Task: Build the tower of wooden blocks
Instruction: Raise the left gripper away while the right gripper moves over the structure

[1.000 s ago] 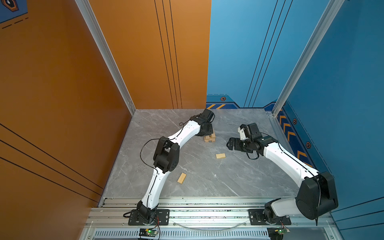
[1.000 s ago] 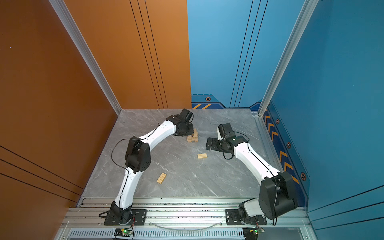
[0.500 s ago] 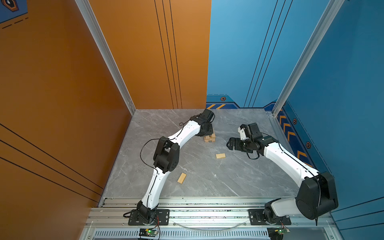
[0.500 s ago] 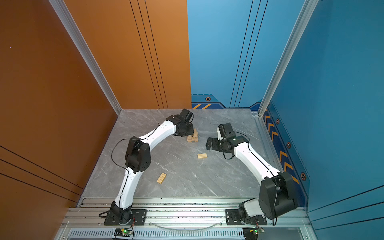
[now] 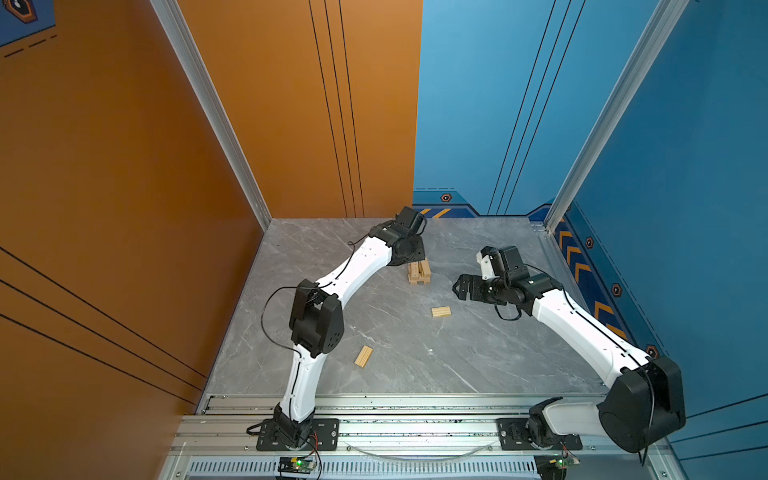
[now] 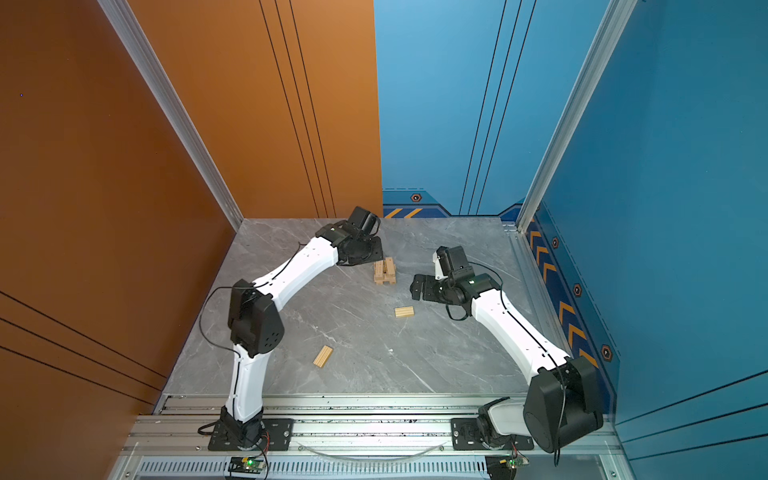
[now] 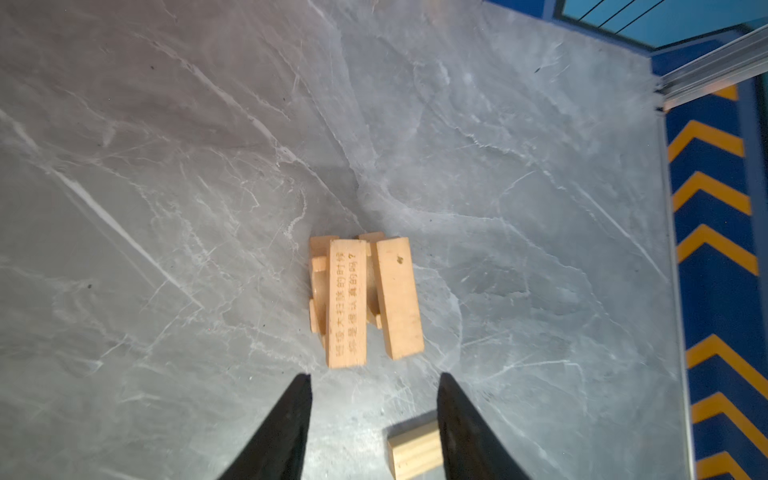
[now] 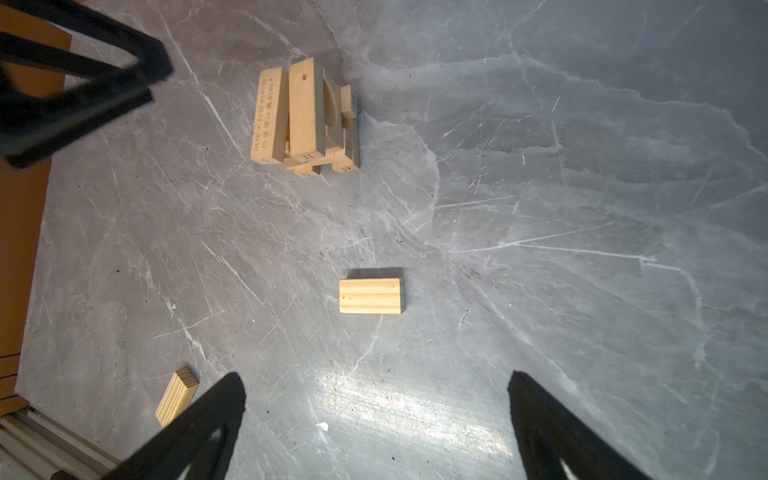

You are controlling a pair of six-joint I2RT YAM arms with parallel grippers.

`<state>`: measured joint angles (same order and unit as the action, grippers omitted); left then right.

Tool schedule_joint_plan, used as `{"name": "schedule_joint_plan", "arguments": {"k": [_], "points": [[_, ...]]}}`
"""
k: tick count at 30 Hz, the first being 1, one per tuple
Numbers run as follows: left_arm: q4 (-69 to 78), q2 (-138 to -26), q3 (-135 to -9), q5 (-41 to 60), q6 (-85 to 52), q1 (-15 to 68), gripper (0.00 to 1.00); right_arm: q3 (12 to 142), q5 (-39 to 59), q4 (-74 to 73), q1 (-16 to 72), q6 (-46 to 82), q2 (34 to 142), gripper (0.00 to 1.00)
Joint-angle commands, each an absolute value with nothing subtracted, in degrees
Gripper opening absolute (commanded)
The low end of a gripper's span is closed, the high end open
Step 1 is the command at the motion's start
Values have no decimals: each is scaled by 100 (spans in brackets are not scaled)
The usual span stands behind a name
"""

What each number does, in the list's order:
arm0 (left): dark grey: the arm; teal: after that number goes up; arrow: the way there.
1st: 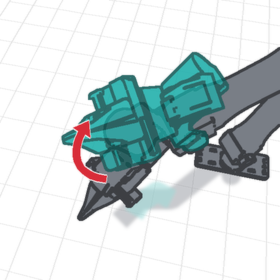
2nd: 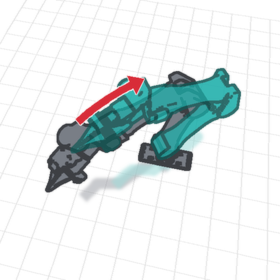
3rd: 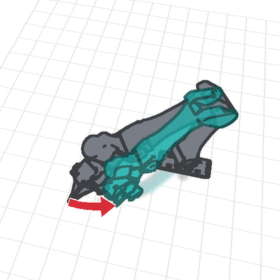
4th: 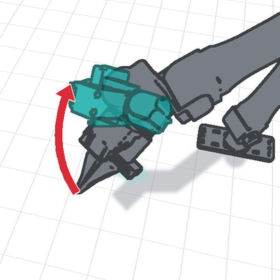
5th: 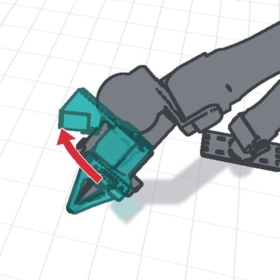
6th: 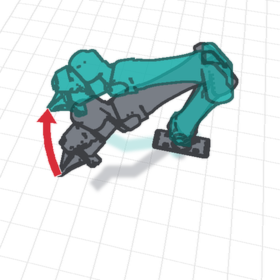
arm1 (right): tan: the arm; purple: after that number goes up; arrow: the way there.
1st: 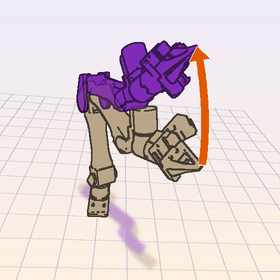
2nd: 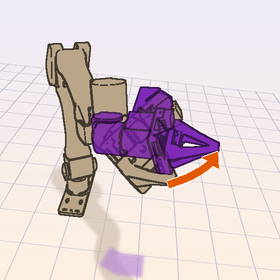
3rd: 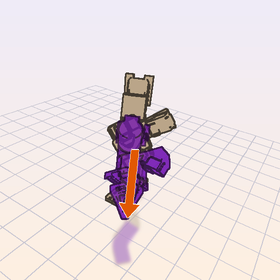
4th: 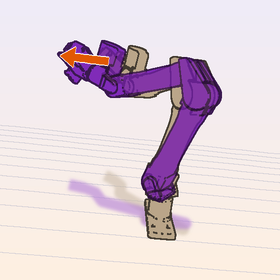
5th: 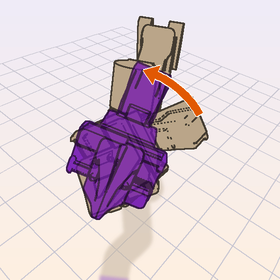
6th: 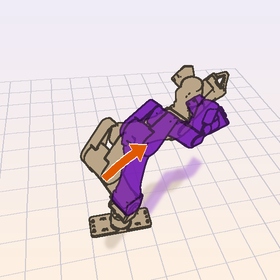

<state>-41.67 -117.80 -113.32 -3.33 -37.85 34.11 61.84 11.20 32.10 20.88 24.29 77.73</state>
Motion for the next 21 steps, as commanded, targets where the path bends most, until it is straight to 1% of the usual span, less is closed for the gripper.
{"name": "schedule_joint_plan", "arguments": {"k": [1,4,9,11,15,21], "points": [[-3994,-10919,-10562,-666,-3615,3454,54,6282,888,3491,2297,2523,7771,100],[-3572,-9919,-9395,-845,-3596,3449,56,6530,609,3648,2585,2472,7984,100],[-3129,-8246,-7503,-1048,-3565,3423,61,7296,173,3990,3002,2408,8681,100],[-3066,-7708,-6932,-1078,-3552,3388,61,7661,22,4117,3129,2408,9005,100],[-2982,-6877,-6114,-1080,-3434,3281,64,8527,-263,4465,3337,2391,9746,100],[-2884,-6199,-5428,-784,-3246,3021,70,9686,-564,5000,3554,2416,10712,100]]}}
